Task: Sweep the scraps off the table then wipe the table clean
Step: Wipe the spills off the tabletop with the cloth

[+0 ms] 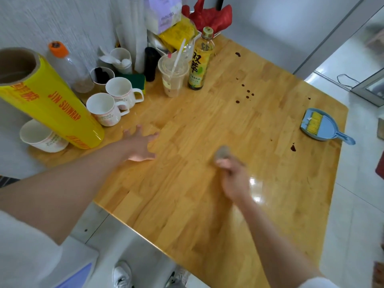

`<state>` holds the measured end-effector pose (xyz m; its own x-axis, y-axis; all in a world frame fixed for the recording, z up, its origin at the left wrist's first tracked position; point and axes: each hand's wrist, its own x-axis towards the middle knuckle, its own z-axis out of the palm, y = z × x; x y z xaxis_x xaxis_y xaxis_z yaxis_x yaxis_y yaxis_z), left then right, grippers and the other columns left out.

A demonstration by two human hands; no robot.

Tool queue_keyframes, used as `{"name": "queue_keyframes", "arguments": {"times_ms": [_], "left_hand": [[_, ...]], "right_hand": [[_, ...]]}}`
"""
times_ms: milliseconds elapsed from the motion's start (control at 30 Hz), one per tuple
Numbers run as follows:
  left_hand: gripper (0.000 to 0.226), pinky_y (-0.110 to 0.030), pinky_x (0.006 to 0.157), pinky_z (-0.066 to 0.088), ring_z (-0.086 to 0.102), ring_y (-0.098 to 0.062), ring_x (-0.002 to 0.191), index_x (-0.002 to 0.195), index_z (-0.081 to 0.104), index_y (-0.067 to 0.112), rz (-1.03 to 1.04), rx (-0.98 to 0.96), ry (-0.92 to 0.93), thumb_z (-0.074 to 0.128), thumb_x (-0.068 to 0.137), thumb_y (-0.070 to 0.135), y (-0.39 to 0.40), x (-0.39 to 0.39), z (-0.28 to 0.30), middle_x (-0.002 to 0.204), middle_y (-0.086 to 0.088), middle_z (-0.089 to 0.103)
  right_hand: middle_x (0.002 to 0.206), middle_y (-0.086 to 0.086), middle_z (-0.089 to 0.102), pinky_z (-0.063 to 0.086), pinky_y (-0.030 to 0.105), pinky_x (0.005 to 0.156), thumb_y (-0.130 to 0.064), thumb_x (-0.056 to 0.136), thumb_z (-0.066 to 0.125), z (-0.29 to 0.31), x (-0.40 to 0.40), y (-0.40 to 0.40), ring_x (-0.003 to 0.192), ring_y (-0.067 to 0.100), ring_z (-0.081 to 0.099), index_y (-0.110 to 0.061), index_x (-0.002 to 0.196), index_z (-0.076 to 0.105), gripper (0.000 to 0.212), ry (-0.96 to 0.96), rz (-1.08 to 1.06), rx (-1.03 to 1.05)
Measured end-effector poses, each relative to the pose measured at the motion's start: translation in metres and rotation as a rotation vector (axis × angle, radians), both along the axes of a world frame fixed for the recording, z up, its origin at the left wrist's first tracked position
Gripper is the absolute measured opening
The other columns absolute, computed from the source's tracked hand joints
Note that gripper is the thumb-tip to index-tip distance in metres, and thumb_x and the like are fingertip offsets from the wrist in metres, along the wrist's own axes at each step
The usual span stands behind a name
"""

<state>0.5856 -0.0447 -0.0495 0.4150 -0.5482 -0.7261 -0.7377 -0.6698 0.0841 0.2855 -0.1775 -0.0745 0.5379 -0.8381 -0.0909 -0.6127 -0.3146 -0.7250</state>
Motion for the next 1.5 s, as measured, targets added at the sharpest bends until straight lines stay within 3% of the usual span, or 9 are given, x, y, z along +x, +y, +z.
{"name": "queue_keyframes", "arguments": {"times_ms": [133,200,400,600,833,1033,1100,1333,1500], "left_hand": [[0.083,-0.058,0.122,0.008,-0.013,-0.052,0.147,0.153,-0.008,0.054,0.012,-0.003,-0.010,0.047,0.092,0.068,0.001,-0.003,0.004,0.163,-0.009,-0.024],[0.080,-0.057,0.122,0.008,-0.012,-0.051,0.147,0.154,-0.007,0.052,0.010,-0.016,-0.050,0.044,0.094,0.067,0.003,-0.008,0.008,0.164,-0.010,-0.023],[0.072,-0.052,0.122,0.017,-0.005,-0.038,0.152,0.157,0.010,0.043,0.057,-0.329,-0.104,0.050,0.099,0.050,0.013,-0.067,0.014,0.166,-0.009,-0.016],[0.068,-0.058,0.120,0.019,-0.004,-0.040,0.151,0.157,0.011,0.044,0.010,-0.256,-0.041,0.050,0.101,0.045,0.002,-0.105,0.004,0.167,-0.008,-0.010],[0.066,-0.063,0.120,0.007,-0.016,-0.040,0.150,0.154,0.013,0.050,0.036,-0.232,0.014,0.051,0.102,0.038,0.001,-0.104,-0.010,0.166,-0.005,-0.016],[0.067,-0.060,0.121,0.012,-0.014,-0.040,0.151,0.155,0.010,0.050,0.010,-0.192,0.005,0.050,0.102,0.042,-0.001,-0.103,-0.002,0.166,-0.003,-0.015],[0.067,-0.057,0.121,0.015,-0.008,-0.039,0.152,0.156,0.012,0.047,0.003,-0.200,-0.030,0.050,0.101,0.046,0.002,-0.104,0.004,0.167,-0.005,-0.008],[0.071,-0.047,0.121,0.021,0.001,-0.039,0.152,0.158,0.015,0.042,0.021,-0.171,0.036,0.055,0.099,0.044,0.022,-0.151,0.020,0.167,-0.010,-0.002],[0.066,-0.059,0.121,0.010,-0.015,-0.044,0.150,0.158,0.010,0.042,0.043,-0.166,0.081,0.048,0.103,0.039,0.026,-0.174,0.017,0.165,-0.012,-0.019]], "right_hand": [[0.128,-0.029,0.060,0.045,0.007,0.078,-0.031,0.081,0.041,-0.006,-0.025,0.098,0.095,-0.005,0.060,-0.041,0.114,0.067,0.043,0.175,0.862,-0.020],[0.126,-0.030,0.061,0.046,0.009,0.086,-0.019,0.076,0.043,-0.001,-0.048,0.075,0.101,-0.009,0.057,-0.038,0.110,0.072,0.049,0.156,0.900,0.018],[0.118,-0.006,0.067,0.041,0.023,0.086,0.002,0.085,0.045,0.009,-0.046,-0.004,0.115,0.023,0.062,-0.028,0.110,0.071,0.047,0.089,-0.751,0.158],[0.134,-0.028,0.057,0.051,0.023,0.086,-0.012,0.084,0.053,-0.007,-0.045,0.078,0.103,0.002,0.063,-0.035,0.108,0.074,0.039,0.091,0.733,-0.006],[0.118,-0.005,0.067,0.043,0.020,0.084,0.002,0.087,0.046,0.004,-0.068,-0.006,0.116,0.023,0.060,-0.026,0.111,0.071,0.044,0.113,-0.672,0.032],[0.139,-0.023,0.055,0.054,0.029,0.086,-0.013,0.086,0.051,-0.005,-0.045,0.128,0.112,0.010,0.060,-0.033,0.110,0.073,0.038,0.078,0.829,-0.051],[0.136,-0.019,0.060,0.053,0.029,0.094,-0.011,0.082,0.050,-0.006,-0.065,0.109,0.115,0.004,0.060,-0.031,0.107,0.075,0.041,0.088,0.958,0.044],[0.127,-0.011,0.064,0.044,0.031,0.098,-0.003,0.087,0.047,0.001,-0.094,0.017,0.121,0.021,0.057,-0.031,0.106,0.070,0.041,0.089,-0.684,0.072],[0.143,-0.016,0.051,0.049,0.024,0.081,-0.013,0.085,0.050,-0.010,-0.090,0.137,0.111,0.013,0.055,-0.040,0.108,0.063,0.037,0.113,0.559,-0.182]]}}
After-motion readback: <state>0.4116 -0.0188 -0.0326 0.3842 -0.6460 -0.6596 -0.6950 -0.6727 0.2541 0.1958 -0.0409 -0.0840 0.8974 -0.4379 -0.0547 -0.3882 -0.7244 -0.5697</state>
